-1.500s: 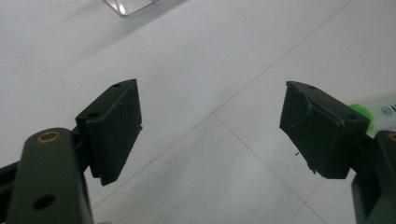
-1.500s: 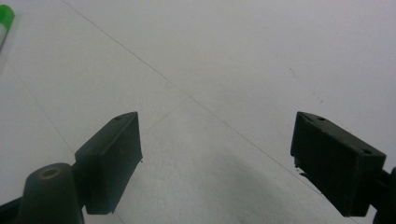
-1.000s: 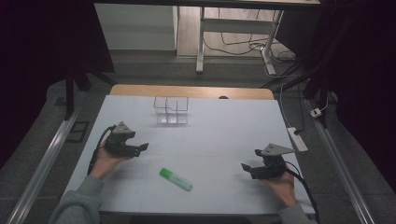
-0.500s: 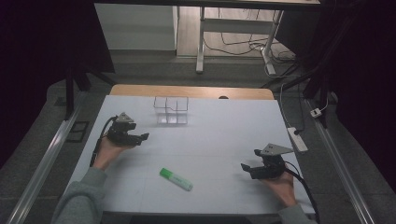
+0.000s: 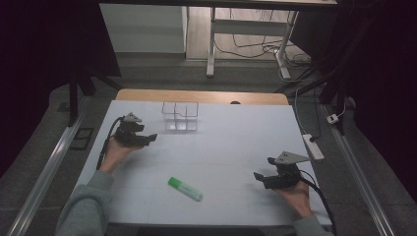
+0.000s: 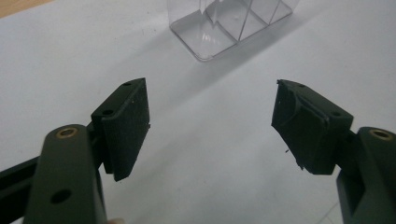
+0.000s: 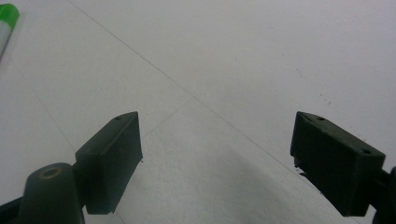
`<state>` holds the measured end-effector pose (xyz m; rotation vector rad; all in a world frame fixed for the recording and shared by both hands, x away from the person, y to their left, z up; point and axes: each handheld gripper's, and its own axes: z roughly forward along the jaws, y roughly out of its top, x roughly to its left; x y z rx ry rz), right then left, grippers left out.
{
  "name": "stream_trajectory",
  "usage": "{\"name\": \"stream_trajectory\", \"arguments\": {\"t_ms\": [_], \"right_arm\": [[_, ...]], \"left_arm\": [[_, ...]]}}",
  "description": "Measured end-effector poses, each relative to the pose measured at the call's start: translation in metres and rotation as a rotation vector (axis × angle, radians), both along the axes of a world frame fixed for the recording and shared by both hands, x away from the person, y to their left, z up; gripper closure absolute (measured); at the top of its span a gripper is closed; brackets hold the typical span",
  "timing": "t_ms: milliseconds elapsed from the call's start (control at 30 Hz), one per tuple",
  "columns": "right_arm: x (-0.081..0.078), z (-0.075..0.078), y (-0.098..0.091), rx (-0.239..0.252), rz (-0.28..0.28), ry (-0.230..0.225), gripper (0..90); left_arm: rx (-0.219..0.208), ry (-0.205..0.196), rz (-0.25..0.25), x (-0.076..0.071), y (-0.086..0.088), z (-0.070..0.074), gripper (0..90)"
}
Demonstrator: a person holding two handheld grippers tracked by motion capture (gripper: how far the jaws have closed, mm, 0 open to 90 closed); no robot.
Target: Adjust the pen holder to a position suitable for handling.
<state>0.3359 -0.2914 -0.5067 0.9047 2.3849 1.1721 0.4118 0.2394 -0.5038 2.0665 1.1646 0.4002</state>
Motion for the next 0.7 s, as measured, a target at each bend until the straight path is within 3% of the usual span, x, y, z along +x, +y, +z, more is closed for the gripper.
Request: {"name": "stream_trajectory", "arguments": {"t_ms": [267, 400, 600, 700], "right_arm": [[0.002, 0.0, 0.0, -0.002, -0.003, -0.003, 16.4], [0.002, 0.0, 0.0, -0.001, -0.004, -0.003, 16.4], [0.002, -0.001, 0.001, -0.004, -0.001, 0.004, 16.4], [0.002, -0.002, 0.001, -0.006, 0.0, 0.005, 16.5]], "left_arm": [[-0.012, 0.021, 0.02, 0.022, -0.001, -0.003, 30.4], [0.007, 0.0, 0.03, 0.031, -0.003, -0.003, 33.8], [0.01, -0.017, 0.036, 0.043, -0.004, -0.004, 47.3], [0.005, -0.028, 0.05, 0.049, -0.003, -0.003, 58.8]]}}
